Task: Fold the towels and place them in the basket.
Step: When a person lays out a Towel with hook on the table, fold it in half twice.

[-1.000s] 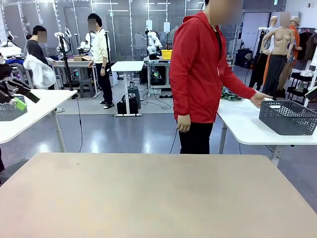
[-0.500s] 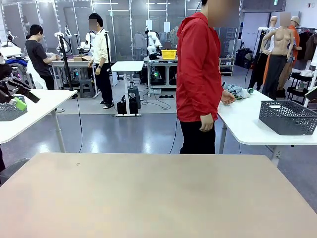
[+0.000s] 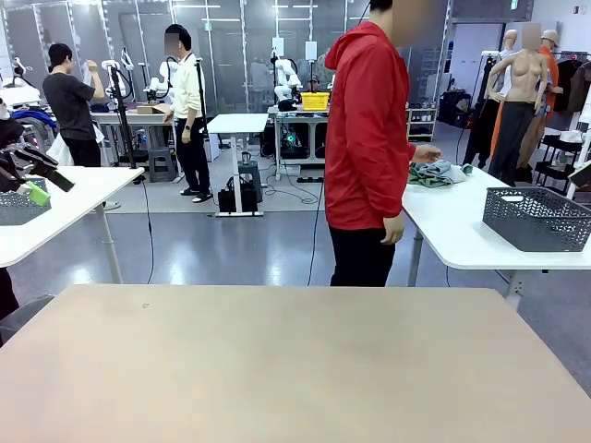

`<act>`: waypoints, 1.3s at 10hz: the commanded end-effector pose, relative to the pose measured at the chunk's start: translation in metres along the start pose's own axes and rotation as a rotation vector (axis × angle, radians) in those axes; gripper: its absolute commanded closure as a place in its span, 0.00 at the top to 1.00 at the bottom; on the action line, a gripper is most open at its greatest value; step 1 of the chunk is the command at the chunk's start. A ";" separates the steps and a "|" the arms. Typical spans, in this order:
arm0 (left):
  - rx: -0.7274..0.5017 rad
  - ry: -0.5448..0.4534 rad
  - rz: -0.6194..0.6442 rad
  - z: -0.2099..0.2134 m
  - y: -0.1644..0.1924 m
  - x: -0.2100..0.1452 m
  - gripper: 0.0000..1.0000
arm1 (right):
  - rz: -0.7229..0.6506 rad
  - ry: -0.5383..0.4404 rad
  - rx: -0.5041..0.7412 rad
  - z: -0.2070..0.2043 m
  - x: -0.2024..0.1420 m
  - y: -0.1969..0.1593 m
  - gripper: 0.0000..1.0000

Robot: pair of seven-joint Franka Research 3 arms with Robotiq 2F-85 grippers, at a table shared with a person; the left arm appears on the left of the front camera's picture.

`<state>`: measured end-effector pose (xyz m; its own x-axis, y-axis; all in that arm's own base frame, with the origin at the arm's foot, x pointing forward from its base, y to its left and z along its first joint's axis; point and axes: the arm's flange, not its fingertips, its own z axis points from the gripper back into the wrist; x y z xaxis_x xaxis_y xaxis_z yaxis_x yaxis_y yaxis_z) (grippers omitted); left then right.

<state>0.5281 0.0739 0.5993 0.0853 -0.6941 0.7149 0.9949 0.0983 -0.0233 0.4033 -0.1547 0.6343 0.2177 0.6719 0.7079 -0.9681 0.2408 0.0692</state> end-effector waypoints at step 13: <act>0.002 0.001 0.000 0.000 0.000 0.000 1.00 | 0.006 -0.006 0.004 0.000 0.000 0.000 1.00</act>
<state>0.5281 0.0739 0.5993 0.0853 -0.6941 0.7149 0.9949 0.0983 -0.0233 0.4033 -0.1547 0.6343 0.2178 0.6719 0.7079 -0.9681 0.2408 0.0692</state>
